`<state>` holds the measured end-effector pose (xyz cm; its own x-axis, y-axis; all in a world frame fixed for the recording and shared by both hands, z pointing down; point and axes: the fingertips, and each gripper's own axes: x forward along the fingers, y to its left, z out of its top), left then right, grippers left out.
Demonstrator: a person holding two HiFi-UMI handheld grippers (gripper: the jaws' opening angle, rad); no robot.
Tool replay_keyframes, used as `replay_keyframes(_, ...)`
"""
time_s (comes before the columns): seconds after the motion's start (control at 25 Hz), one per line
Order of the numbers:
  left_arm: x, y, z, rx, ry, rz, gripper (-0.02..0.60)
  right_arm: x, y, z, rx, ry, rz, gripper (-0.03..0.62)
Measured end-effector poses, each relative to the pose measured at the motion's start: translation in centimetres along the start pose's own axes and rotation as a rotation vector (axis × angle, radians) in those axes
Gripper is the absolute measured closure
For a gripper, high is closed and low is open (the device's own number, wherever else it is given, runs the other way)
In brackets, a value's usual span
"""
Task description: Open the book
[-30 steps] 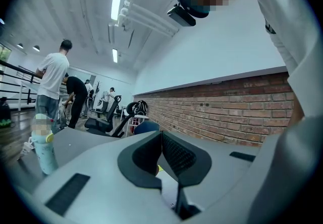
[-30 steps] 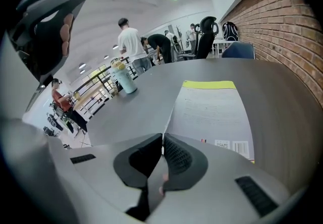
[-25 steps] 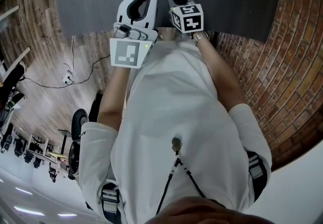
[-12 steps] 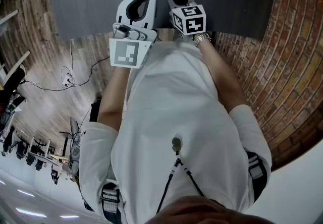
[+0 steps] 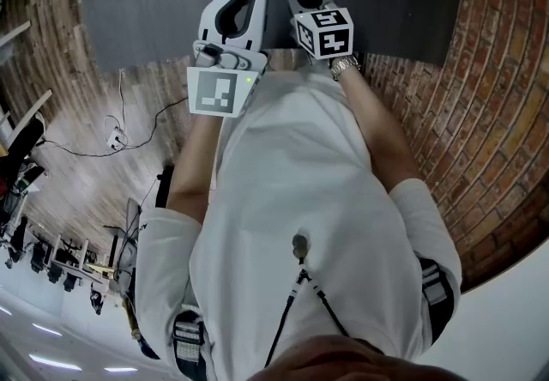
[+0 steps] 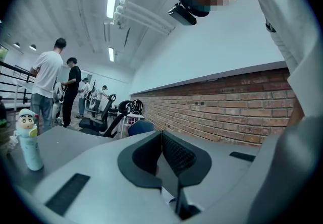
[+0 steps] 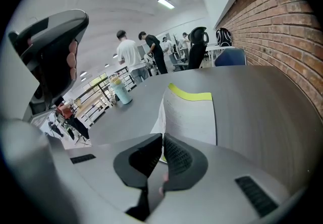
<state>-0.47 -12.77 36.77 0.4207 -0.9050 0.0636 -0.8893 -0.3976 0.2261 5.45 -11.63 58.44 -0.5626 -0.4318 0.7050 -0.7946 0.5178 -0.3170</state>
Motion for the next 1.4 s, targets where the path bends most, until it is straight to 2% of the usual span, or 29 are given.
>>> replay_keyframes(1.4, 5.8, -6.5, -1.6, 0.01, 0.029, -0.068, 0.558, -4.3, -10.4, -1.4, 0.08, -0.008, -0.08, 0.553)
